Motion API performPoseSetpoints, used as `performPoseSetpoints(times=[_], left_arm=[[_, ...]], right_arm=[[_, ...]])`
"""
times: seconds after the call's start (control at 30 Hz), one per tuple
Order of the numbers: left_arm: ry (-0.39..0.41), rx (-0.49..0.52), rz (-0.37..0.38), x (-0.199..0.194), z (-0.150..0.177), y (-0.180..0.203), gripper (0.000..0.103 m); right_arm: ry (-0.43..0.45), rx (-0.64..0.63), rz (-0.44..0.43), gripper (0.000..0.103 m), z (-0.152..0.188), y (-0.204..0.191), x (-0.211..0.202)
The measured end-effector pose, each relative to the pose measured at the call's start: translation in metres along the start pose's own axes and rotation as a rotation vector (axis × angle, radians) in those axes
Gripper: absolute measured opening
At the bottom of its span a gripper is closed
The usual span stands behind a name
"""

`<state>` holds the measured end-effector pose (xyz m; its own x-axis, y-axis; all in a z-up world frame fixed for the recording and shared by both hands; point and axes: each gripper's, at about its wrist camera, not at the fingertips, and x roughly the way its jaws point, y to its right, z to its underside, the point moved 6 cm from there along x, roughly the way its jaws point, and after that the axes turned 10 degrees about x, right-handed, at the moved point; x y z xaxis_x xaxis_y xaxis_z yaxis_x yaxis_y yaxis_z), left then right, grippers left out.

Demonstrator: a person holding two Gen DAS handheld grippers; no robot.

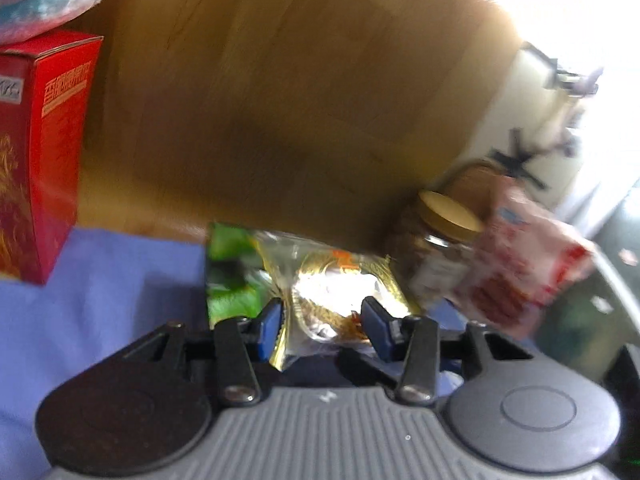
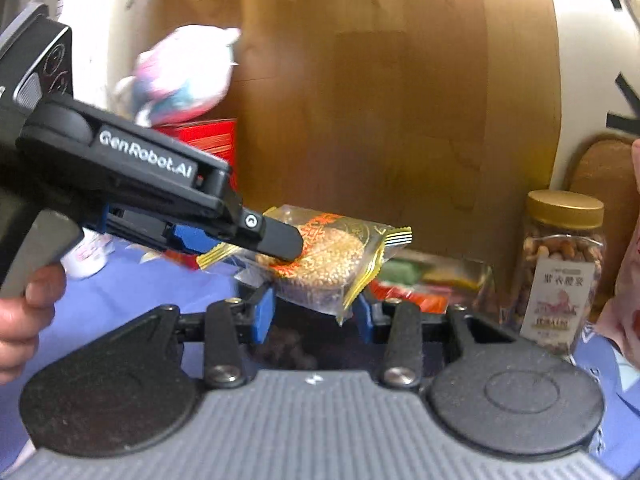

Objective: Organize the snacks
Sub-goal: 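Carry the cake packet over the tin and open the left gripper, then grasp the green pickle packet with the left gripper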

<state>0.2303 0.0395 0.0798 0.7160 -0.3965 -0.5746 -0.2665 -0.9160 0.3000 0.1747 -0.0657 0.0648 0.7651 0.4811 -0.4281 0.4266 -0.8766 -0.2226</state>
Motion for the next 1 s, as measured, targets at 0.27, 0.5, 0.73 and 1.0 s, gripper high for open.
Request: performPoseSetpoints(times=[0.27,0.5,0.73,1.0], left_arm=[[0.002,0.003,-0.102,0.002,0.014,-0.013,0.050],[0.018,-0.009,-0.023,-0.049,0.063,-0.002,0.050],[-0.204,-0.036,0.130,-0.051,0.155,0.023,0.050],[-0.198,-0.116,0.253,-0.057,0.186,0.047,0.052]], right_arm=[[0.010,0.132,-0.003,0.048,0.003,0.028,0.007],[-0.062,0.379,-0.051,0.048,0.051,0.058,-0.053],[-0.208,0.535,-0.079,0.047,0.114,0.057,-0.094],[-0.195,0.638,-0.151,0.046,0.134,0.035,-0.124]])
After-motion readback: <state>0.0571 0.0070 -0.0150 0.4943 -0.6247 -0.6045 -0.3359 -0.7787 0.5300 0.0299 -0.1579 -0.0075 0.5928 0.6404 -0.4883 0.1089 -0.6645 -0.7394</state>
